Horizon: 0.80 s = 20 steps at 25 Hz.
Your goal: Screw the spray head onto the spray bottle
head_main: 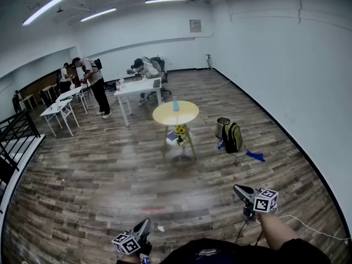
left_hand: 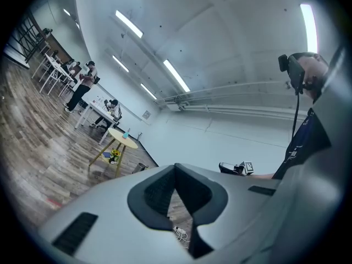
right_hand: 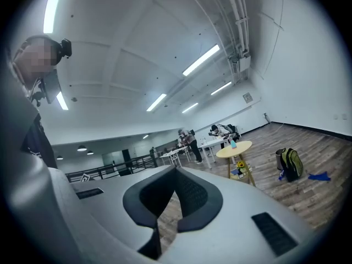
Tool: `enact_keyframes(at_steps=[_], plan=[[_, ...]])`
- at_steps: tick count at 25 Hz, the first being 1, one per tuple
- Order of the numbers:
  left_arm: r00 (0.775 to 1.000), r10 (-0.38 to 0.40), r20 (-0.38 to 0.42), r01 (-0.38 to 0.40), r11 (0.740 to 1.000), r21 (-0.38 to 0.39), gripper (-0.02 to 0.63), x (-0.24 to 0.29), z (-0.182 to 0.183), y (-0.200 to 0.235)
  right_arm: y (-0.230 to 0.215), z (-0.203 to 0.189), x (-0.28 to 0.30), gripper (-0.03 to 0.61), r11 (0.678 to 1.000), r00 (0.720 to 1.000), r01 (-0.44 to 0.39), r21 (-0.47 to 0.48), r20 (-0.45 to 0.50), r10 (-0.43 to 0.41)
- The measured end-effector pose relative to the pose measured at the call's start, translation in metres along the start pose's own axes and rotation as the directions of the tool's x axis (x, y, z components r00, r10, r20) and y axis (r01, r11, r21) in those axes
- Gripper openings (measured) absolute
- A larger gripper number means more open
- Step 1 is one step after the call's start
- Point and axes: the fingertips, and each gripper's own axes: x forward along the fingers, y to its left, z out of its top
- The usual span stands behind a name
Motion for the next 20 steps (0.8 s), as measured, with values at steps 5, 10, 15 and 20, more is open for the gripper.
enact_keyframes(at_steps=[5,10,15,20], plan=[[1.0,-0.001,0.009,0.001,1.0,-0.009,0.009,-0.004,0.01,0.004,0.008,0.003,0.013,0.01,1.0,1.0,-0.011,-0.009,-0.015,0.011],[1.0,0.01,0.024,-0.01,1.0,-0.008,0.009,-0.027,0.02,0.033,0.025,-0.002,0.043,0.011,1.0,1.0,-0.014,-0.004,-0.02,0.014],[0.999,0.035,0.036,-0.034,0.999,-0.018,0.009,-0.066,0.044,0.065,0.057,-0.012,0.087,0.011,1.0,0.999,-0.026,-0.005,-0.024,0.026],[0.998,0.049,0.036,-0.048,0.999,-0.024,0.009,-0.107,0.058,0.11,0.087,-0.02,0.127,0.011,1.0,1.0,-0.015,0.002,-0.005,0.015]])
